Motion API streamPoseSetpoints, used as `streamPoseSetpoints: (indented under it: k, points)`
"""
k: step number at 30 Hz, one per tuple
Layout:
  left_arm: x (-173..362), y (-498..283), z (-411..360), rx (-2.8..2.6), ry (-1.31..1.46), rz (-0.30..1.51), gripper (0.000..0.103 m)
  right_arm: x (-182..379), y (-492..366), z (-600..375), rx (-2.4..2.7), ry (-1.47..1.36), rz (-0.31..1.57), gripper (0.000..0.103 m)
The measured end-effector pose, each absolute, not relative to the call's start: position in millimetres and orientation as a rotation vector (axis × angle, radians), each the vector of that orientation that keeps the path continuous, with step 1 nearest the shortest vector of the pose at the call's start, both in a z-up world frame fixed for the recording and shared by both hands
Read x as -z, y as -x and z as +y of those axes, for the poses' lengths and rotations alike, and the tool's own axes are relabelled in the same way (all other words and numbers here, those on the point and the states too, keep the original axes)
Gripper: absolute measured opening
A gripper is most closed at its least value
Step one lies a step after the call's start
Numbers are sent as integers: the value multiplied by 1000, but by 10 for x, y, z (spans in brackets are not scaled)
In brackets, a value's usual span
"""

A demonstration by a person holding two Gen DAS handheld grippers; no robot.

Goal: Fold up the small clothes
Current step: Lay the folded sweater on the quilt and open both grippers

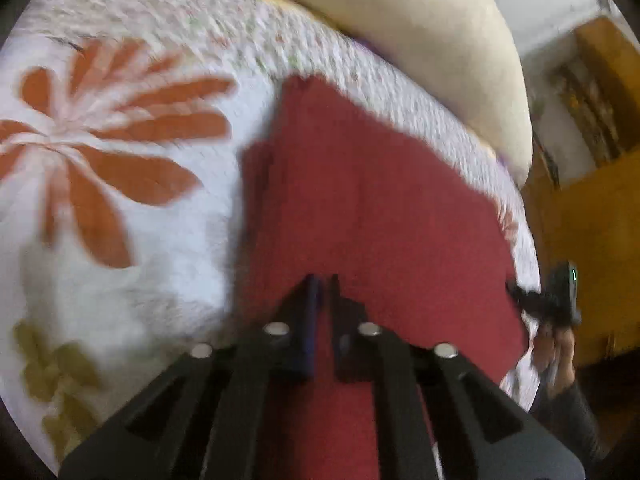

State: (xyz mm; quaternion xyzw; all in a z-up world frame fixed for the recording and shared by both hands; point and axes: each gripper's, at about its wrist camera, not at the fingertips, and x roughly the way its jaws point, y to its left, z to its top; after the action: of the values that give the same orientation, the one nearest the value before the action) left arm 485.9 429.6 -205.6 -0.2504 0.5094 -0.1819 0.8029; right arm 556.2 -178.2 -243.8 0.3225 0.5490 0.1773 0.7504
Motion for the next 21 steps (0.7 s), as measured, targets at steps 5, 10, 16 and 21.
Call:
streamPoseSetpoints:
  k: [5,10,16,21]
  points:
    - [1743,-4224,3720,691,477,1035,32,2065,-5088,-984,-624,-613,1174,26]
    - [2357,-4187,3645,616,456,1182,18,2489,-4861,-159,-721,-613,1252,25]
    - [2403,-4245,4113,585,541,1202,3,2768,-4852,-620,-638,-696,1252,0]
    - [2240,-4164,4679,576,630,1201,39,2699,-4616,-1753,-498,-757,1196,2]
